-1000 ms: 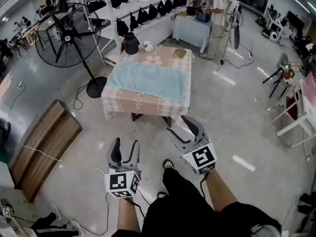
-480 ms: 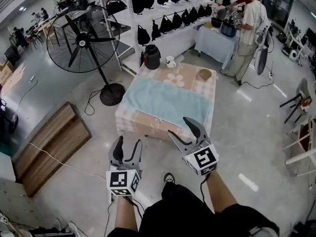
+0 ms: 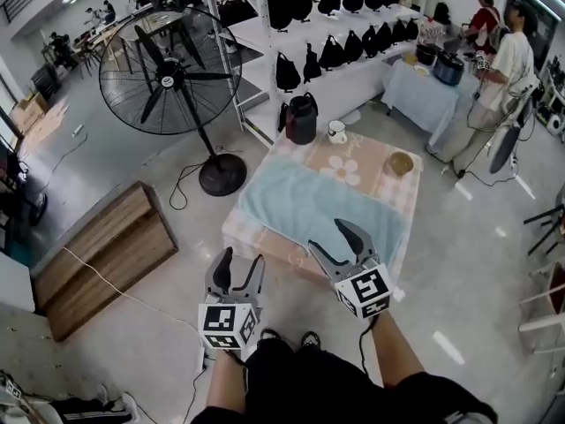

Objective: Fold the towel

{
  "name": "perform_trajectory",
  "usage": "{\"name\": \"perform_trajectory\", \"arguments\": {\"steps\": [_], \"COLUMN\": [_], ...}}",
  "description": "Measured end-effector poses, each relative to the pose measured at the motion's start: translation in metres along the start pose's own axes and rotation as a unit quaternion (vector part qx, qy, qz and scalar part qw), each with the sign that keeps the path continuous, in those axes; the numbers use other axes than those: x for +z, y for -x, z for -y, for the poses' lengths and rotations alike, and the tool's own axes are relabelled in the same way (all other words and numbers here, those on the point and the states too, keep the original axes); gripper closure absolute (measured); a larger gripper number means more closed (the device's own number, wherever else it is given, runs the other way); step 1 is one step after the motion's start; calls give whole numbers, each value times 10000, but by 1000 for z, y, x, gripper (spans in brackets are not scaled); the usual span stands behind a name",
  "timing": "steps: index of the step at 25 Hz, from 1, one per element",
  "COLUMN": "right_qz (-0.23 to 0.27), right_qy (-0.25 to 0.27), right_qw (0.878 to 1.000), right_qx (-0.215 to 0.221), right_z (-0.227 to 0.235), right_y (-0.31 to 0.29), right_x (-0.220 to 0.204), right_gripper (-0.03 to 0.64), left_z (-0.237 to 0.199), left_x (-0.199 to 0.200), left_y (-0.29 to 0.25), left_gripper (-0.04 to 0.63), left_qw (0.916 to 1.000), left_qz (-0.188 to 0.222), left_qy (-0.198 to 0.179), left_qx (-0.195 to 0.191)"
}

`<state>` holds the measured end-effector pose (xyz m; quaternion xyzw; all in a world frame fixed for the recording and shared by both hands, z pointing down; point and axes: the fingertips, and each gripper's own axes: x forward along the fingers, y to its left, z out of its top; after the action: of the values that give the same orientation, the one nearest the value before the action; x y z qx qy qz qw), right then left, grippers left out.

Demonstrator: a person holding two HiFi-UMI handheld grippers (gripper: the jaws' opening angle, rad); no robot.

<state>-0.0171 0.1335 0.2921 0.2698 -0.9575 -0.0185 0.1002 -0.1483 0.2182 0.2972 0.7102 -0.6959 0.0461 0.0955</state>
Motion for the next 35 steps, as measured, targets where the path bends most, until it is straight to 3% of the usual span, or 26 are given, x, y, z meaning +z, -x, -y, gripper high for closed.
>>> {"name": "perform_trajectory", "arguments": {"steps": [8,17,25,28,35], "right_qz": [-250,-497,-1295,-1664,-2218], "right_qy": [28,10,-94,-145,-84], "right_qw": [9997,9984,9907,9858,9749], "right_qx": [-42,-269,-403,-182,162], "right_z": [41,92,122,126,150], "right_y": [-101,-241,-334,-359,-414], "right_x": [-10,11,-43,-73,-128], "right_gripper": [357,357,357,357,357], "left_z": [-64,-173,-226,-235,-248], "left_x": [-2,28,-34,-66,-138], "left_y": [-96,-216,-304,-321,-352], "left_gripper": [340,341,341,341,341], "left_qw": [9997,9986,9887,9821,9676], "left_qz": [-67,-83,-981,-1400,-2157], "left_qy": [140,181,382,318,535], "left_qx": [-173,-483,-1065,-1222,-1199]}}
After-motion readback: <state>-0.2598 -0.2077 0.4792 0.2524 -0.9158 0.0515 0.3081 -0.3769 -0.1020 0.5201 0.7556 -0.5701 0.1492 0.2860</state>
